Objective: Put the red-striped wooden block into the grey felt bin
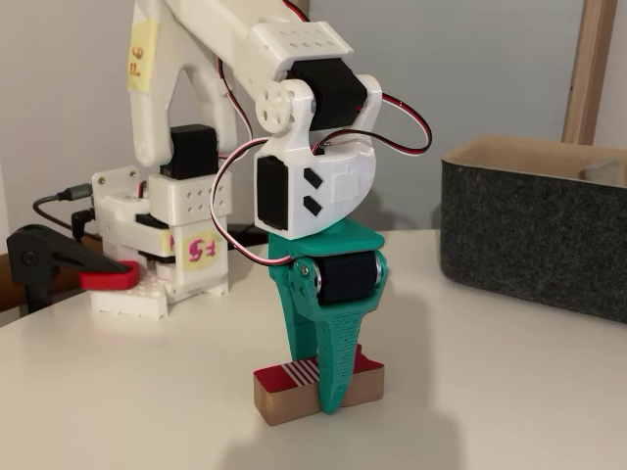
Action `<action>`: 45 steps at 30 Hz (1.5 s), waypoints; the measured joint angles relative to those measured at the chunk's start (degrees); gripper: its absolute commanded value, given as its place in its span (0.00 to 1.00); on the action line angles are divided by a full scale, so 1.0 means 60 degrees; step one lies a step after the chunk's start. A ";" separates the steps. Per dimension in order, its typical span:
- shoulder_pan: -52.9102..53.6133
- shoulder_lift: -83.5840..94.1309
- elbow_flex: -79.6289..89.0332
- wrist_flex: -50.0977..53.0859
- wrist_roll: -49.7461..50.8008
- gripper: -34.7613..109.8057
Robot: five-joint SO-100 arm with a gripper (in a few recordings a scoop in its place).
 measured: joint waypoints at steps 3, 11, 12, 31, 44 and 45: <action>0.0029 0.0000 -0.0015 0.0000 0.0029 0.24; 0.0249 0.0015 0.0000 -0.0249 0.0308 0.24; 0.0264 0.0015 0.0000 -0.0322 0.0308 0.24; 0.1465 0.2065 0.0059 -0.0835 0.1450 0.24; 0.2051 0.5288 0.0073 -0.1582 0.2197 0.24; 0.2139 0.5552 0.0073 -0.1729 0.2227 0.24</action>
